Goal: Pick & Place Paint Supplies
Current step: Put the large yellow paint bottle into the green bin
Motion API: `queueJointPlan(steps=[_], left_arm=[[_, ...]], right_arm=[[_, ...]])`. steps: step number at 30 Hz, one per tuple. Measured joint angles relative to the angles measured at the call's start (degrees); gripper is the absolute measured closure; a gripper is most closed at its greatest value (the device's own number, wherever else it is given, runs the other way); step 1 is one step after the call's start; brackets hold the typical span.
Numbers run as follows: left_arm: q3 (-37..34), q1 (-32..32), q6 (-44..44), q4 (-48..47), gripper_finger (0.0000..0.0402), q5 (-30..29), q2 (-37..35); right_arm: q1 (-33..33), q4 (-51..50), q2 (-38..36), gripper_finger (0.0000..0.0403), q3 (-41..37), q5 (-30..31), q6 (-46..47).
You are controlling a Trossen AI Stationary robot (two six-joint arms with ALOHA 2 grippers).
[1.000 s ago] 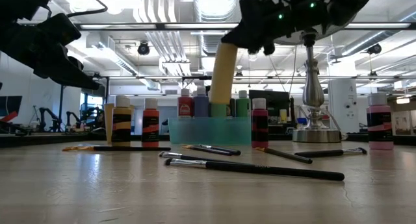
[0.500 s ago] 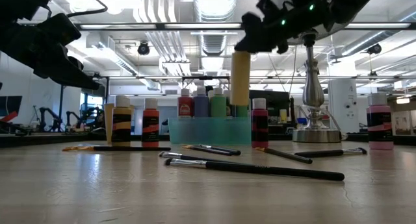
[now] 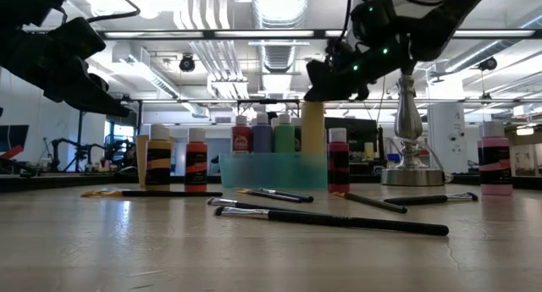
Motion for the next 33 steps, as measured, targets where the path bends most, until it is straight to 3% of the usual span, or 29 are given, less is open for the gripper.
queueJointPlan(steps=[16, 26, 33], left_arm=[[0.0, 0.0, 0.0, 0.0, 0.0202, 0.0, 0.0], [0.0, 0.0, 0.0, 0.0, 0.0202, 0.0, 0.0], [0.0, 0.0, 0.0, 0.0, 0.0202, 0.0, 0.0]], right_arm=[[-4.4, 9.1, 10.4, 0.0279, 0.3, 0.1, 2.4], [-5.4, 12.3, 11.8, 0.0291, 0.3, -2.5, 4.0], [-5.5, 12.6, 11.8, 0.0275, 0.3, -2.6, 3.6]])
